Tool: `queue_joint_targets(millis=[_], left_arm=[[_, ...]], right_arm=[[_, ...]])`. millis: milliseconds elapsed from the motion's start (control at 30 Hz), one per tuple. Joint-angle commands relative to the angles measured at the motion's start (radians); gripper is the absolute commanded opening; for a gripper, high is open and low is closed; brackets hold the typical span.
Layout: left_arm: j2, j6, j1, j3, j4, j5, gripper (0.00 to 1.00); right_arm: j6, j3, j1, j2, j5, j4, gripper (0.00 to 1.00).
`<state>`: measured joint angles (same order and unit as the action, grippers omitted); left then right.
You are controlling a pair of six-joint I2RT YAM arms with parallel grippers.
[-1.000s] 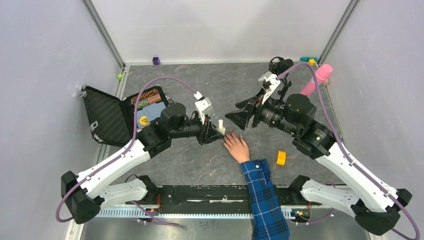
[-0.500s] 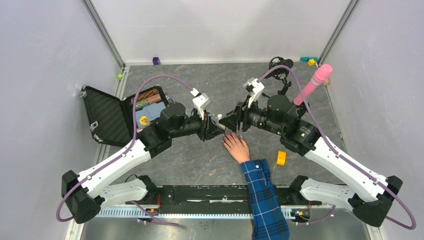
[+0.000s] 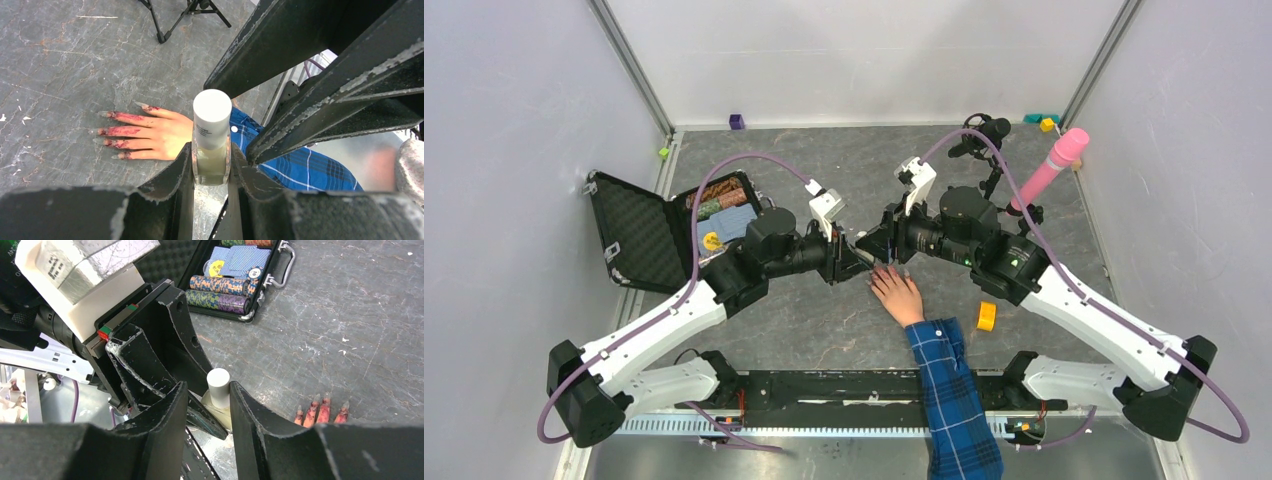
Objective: Paint the nails
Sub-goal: Unscrew the nail polish bottle.
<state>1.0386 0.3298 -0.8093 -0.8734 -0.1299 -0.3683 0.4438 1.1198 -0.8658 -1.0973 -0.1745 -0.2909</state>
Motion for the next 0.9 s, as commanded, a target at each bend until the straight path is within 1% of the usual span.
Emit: queue_joint_targets(millis=[0,467,867], left_arm=[[-0.021,0.031,-0.001,0.010,0.067,-0.019,0.02],[-0.017,0.028,-0.001,0.014,0.078,-0.038,0.02],[-0.020,0.024,-0.001,0.013,0.078,-0.031,0.02]], right_arm=[[-0.014,0.055,-0.013,-0.012,0.013,0.013,0.40],[-0.034,0.085,-0.033,-0.055,0.027,-0.004,0.33],[-0.055,0.076,-0.038,-0.075,0.060,-0.021,0.34]])
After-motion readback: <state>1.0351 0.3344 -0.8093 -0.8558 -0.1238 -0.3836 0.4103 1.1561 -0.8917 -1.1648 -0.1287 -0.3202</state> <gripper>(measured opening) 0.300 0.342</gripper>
